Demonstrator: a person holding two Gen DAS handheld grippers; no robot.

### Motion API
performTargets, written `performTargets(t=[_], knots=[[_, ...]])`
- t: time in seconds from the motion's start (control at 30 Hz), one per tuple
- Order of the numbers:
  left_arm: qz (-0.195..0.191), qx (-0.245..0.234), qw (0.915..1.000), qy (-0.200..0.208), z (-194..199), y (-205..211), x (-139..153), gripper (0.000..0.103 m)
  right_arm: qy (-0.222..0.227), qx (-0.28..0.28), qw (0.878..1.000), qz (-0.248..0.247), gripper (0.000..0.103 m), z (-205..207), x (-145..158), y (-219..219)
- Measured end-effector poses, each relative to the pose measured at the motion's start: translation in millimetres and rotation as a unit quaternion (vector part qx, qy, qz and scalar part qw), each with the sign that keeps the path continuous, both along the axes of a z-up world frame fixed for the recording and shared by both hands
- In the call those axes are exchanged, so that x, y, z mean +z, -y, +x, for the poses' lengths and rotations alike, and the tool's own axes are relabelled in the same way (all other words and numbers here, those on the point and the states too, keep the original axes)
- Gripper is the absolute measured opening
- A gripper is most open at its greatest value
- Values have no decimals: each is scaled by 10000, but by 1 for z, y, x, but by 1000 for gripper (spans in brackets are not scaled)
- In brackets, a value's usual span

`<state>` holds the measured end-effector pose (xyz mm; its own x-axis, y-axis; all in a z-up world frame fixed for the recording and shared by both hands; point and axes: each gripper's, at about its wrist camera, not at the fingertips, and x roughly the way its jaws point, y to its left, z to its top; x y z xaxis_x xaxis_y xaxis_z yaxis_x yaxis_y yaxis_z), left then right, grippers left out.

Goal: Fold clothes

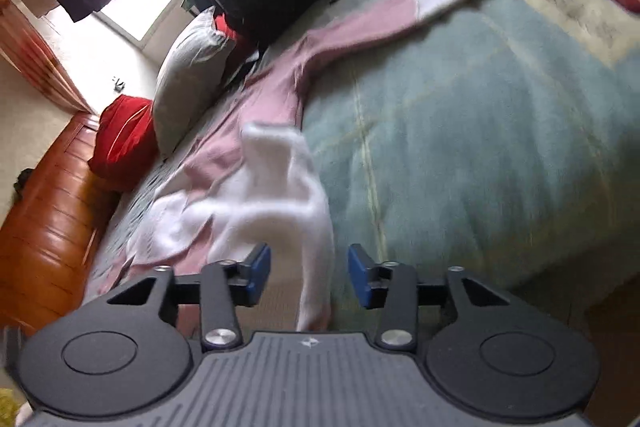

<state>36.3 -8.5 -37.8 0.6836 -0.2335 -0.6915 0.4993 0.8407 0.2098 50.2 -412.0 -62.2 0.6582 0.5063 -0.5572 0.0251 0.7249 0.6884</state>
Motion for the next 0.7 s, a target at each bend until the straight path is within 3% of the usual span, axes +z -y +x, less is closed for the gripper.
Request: performTargets(t=[0.27,0.33,0.4,0.53,0.7], knots=[[17,-83,10000,23,-2,8,1,102,-298,181,9982,492,52,2,-38,-24],[17,-80,10000,30,-5,8,1,102,-290,142,9992,253,23,4,-37,-32],[15,-59,10000,26,-6,7,1,102,-250,93,9995,142,9,2,-33,-32],[-17,-27,10000,-13,-6,5,0,102,123,72,9984,541,8,-15,-12,-21],[-121,-116,9999,-38,-5,6,1,102,519,150,9970,547,8,-32,27,-10]])
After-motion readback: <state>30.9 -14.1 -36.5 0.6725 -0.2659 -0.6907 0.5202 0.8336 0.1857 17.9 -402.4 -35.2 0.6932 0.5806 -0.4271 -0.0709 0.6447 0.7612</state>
